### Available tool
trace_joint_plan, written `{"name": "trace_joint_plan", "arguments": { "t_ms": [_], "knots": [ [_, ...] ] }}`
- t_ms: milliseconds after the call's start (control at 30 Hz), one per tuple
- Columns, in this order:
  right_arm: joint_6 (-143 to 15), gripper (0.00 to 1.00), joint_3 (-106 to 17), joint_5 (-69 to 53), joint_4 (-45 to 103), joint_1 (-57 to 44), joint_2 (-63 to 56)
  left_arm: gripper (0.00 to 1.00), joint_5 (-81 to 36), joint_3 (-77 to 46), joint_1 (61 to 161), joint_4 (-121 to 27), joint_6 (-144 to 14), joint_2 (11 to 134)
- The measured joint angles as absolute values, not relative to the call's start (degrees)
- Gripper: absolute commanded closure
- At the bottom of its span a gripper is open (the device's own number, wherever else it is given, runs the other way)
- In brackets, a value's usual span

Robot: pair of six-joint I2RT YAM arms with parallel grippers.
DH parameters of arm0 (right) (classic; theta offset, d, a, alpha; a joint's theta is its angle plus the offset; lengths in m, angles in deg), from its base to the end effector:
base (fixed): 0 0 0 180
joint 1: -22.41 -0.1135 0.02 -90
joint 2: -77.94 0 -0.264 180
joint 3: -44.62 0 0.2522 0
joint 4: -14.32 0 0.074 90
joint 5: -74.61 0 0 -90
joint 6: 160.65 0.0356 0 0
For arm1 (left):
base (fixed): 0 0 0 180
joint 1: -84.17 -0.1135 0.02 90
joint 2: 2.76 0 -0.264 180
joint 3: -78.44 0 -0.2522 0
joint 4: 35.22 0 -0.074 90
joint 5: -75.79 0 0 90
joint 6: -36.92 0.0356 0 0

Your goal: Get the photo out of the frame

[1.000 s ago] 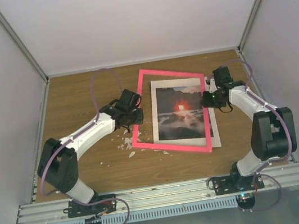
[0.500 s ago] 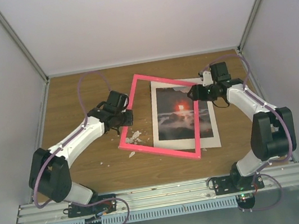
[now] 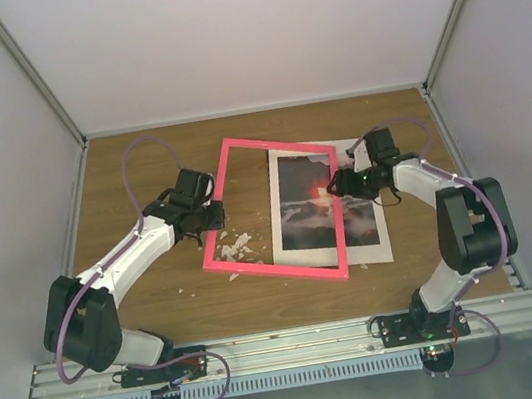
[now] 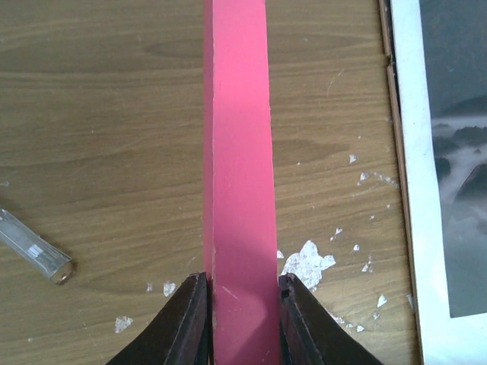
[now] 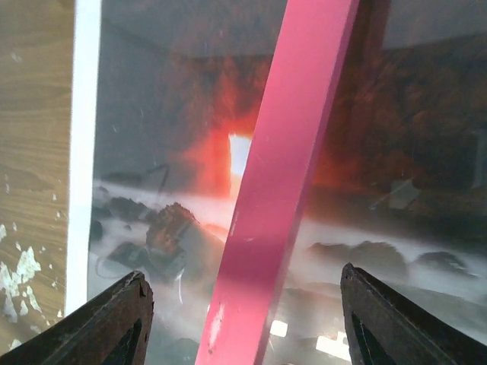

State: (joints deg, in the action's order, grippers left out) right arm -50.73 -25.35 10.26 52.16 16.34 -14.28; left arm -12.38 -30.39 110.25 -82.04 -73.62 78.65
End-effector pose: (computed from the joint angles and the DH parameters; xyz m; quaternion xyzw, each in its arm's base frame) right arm 0.3131 0.0488 0.1898 0.0567 0.9421 0.2655 0.1970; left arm 0.2595 -0.1257 0.2377 0.0418 0.9579 -0.0981 0.2664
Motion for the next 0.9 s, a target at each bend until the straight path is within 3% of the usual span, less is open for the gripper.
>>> {"name": "trace_joint_plan", "arguments": {
  "t_ms": [133,433,667,900],
  "knots": [
    [-49.4,0.33,-25.0,10.6,50.9,13.6,-18.4,1.00,-12.7,-31.6,110.3,-81.5,-73.7,78.7],
    [-47.3,0.69,-25.4,7.4,50.3,10.1,-22.4,1.00,-12.3,-31.9,110.3,-80.9,-73.7,79.3],
    [-43.8,0.79,-26.2,5.0,50.5,10.2,-22.3,1.00,-13.3,-33.1,110.7,-80.8,-74.4,82.1],
    [-42.4,0.80,-26.2,4.6,50.3,10.2,-22.2,0.71,-13.7,-33.1,110.7,-80.6,-74.7,83.8]
  ]
}}
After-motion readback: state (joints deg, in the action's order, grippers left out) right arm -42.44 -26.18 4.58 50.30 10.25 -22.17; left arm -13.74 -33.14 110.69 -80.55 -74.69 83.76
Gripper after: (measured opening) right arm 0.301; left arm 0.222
